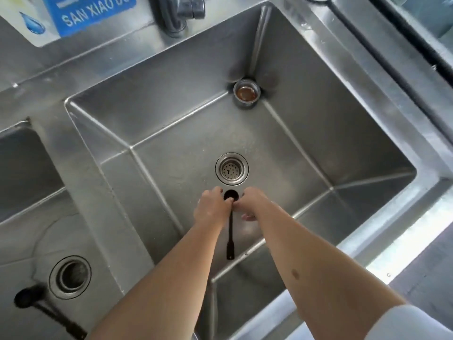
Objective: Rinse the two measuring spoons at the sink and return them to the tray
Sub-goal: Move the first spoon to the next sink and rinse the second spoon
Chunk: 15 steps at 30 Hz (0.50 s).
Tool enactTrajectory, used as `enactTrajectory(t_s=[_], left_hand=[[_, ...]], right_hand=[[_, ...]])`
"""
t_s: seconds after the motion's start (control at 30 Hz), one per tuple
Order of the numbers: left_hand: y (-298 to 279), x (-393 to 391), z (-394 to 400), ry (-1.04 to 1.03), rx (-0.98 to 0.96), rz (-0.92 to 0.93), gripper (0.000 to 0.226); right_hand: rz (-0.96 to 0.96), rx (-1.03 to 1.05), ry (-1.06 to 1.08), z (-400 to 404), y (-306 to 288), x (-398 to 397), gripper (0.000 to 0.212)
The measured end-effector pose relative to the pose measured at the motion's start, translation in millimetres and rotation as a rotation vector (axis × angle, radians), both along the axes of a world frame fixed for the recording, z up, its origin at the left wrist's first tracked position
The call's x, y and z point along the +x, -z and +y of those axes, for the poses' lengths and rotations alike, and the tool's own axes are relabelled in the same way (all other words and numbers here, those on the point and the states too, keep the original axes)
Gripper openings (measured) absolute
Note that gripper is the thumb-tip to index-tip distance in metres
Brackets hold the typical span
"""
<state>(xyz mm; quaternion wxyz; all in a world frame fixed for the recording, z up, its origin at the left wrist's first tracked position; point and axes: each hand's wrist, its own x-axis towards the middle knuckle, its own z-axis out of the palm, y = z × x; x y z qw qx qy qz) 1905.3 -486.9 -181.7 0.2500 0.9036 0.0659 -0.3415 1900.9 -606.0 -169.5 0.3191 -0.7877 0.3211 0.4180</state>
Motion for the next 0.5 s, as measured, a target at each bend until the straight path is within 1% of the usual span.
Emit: enactTrajectory(t_s=[0.07,0.17,0.27,0.33,0.5], left_hand=[[-31,11,10,0.108,0.040,-0.124,0.049],[-83,23,37,0.269,0.124,-0.351,0.061],[-137,21,75,0.397,0.186,-0.522,0.076],[-169,12,104,0.394,0.211,-0.562,0.078],[-217,-31,190,0.318,0.240,-0.595,0.083]], right_hand=[[-0.114,-0.096,-0.171,0,-33,8,0.047],[-0.283,-0.214,-0.279,10,-82,8,0.069],[-0.409,-0.289,-0.434,29,-125,-3,0.090],[-0.462,-0.316,-0.502,47,-150,-14,0.100],[-0.619,-0.394,-0.733,120,-198,-39,0.108]])
